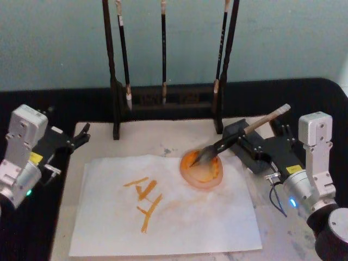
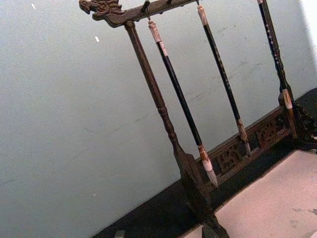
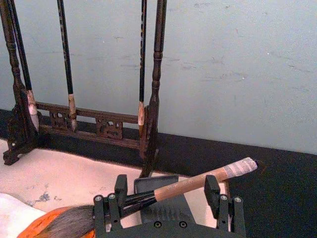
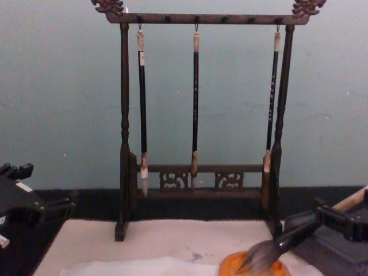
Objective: Pick up the brush from the inkstone, write on the paper, then place the brush back to its original position.
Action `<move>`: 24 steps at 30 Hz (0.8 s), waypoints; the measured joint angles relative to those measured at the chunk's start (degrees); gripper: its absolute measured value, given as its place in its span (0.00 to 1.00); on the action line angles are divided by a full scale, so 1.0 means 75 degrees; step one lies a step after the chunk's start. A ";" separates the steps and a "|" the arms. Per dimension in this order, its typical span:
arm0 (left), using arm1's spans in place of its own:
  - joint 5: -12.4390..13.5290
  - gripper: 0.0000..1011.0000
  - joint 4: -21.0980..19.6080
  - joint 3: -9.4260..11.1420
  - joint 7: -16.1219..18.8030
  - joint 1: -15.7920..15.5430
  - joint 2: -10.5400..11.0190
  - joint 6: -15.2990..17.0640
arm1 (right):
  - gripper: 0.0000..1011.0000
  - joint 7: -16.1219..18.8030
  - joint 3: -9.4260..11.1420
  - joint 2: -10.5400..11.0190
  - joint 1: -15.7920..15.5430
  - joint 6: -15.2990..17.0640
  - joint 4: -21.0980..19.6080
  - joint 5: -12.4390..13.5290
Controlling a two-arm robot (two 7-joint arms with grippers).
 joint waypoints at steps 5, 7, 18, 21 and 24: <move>0.0000 1.00 0.0000 -0.0001 0.0000 0.0000 0.0000 0.0000 | 0.99 0.0004 0.0004 0.0004 -0.0002 0.0003 -0.0004 0.0011; 0.0000 1.00 0.0000 -0.0001 0.0000 0.0000 0.0000 0.0000 | 0.99 0.0005 0.0004 0.0004 -0.0002 0.0004 -0.0005 0.0013; 0.0000 1.00 0.0000 0.0000 0.0000 0.0000 0.0000 0.0000 | 0.99 0.0012 0.0005 0.0004 -0.0002 0.0008 -0.0010 0.0021; 0.0000 1.00 0.0000 -0.0001 0.0000 0.0000 0.0000 0.0000 | 0.99 0.0012 0.0004 0.0004 -0.0003 0.0009 -0.0010 0.0022; 0.0000 1.00 0.0000 0.0000 0.0000 0.0000 0.0000 0.0000 | 0.99 0.0012 0.0004 0.0004 -0.0003 0.0008 -0.0010 0.0023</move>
